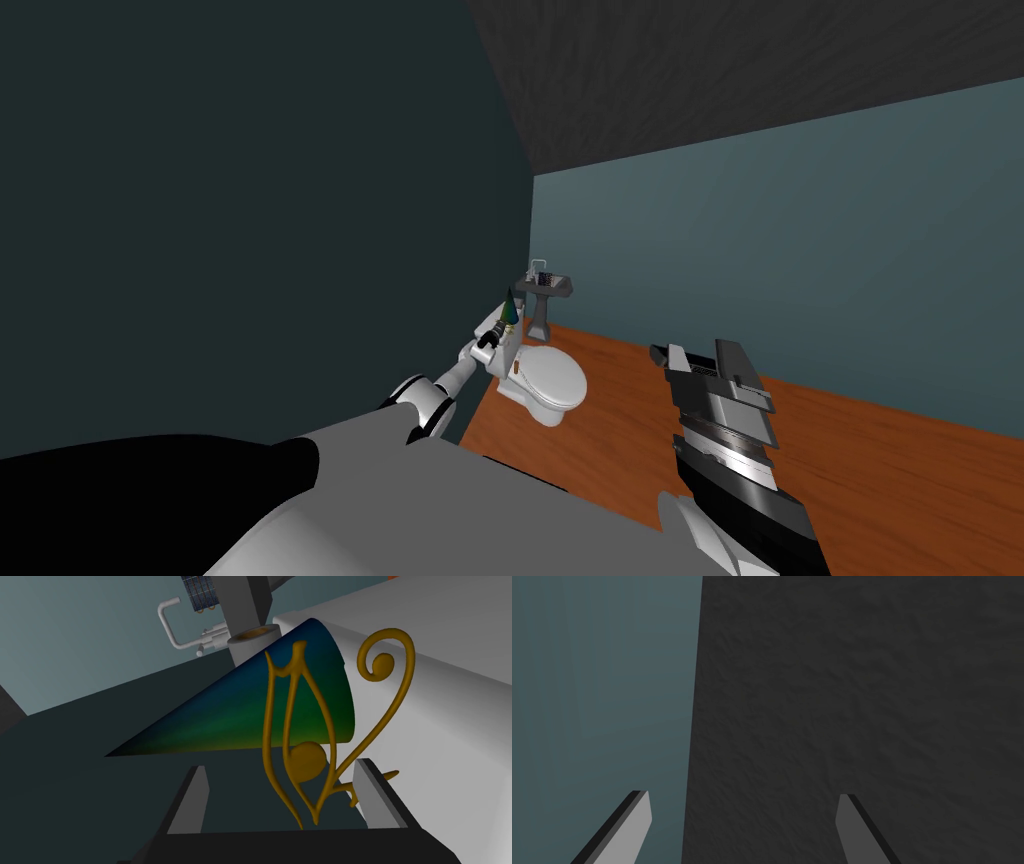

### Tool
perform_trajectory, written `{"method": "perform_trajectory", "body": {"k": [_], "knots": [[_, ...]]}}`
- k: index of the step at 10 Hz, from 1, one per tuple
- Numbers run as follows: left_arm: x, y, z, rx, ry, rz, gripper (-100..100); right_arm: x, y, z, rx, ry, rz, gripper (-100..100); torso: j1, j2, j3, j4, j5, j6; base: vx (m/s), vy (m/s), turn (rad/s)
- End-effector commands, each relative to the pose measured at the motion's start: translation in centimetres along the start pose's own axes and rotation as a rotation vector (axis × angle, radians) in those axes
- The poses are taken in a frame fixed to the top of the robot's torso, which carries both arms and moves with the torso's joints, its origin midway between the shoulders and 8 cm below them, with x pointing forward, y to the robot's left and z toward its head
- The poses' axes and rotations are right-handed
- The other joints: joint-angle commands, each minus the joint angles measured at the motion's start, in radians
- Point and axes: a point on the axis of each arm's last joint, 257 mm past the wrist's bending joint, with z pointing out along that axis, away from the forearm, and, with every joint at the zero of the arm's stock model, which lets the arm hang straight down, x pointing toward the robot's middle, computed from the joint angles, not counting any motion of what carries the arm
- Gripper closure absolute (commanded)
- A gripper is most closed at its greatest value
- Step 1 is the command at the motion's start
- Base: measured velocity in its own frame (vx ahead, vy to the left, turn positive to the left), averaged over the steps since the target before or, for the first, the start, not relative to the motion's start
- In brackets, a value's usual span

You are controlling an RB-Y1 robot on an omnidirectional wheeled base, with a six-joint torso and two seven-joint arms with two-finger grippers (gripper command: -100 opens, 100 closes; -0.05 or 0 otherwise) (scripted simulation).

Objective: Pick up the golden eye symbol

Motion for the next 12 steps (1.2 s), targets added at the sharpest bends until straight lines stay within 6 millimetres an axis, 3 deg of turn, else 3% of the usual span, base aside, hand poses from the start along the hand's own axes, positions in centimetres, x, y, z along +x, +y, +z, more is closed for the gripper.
{"method": "perform_trajectory", "body": {"k": [1, 5, 6, 7, 8, 12], "knots": [[-1.3, 0.5, 0.0, -0.021, -0.021, -0.021, -100, 0.0, 0.0, 0.0, 0.0, 0.0, 0.0, 0, 0.0, 0.0, 0.0, 0.0, 0.0, 0.0, 0.04, -0.21, 0.115], [-4.7, 2.0, -0.2, -0.076, -0.08, -0.086, -100, 0.0, 0.0, 0.0, 0.0, 0.0, 0.0, 0, 0.0, -0.001, -0.001, 0.0, 0.0, 0.0, 0.028, -0.19, 0.13], [-4.2, 1.7, 0.0, -0.067, -0.072, -0.075, -100, 0.0, 0.0, 0.0, 0.0, 0.0, 0.0, 0, 0.0, -0.001, -0.001, 0.0, 0.0, 0.0, 0.009, -0.08, 0.025], [-4.3, 1.8, 0.0, -0.069, -0.073, -0.078, 0, 0.0, 0.0, 0.0, 0.0, 0.0, 0.0, 0, 0.006, 0.0, 0.0, 0.0, 0.001, 0.0, 0.002, -0.016, -0.003], [-5.7, 2.2, -0.4, -0.073, -0.101, -0.086, -100, 0.0, 0.0, 0.0, 0.0, 0.0, 0.0, 0, 0.01, 0.001, 0.0, 0.0, 0.002, 0.0, 0.003, 0.004, -0.221], [-8.8, 3.0, -1.5, -0.081, -0.162, -0.1, -100, 0.0, 0.0, 0.0, 0.0, 0.0, 0.0, 0, 0.014, 0.001, 0.001, 0.0, 0.003, 0.0, -0.004, 0.032, -0.176]]}}
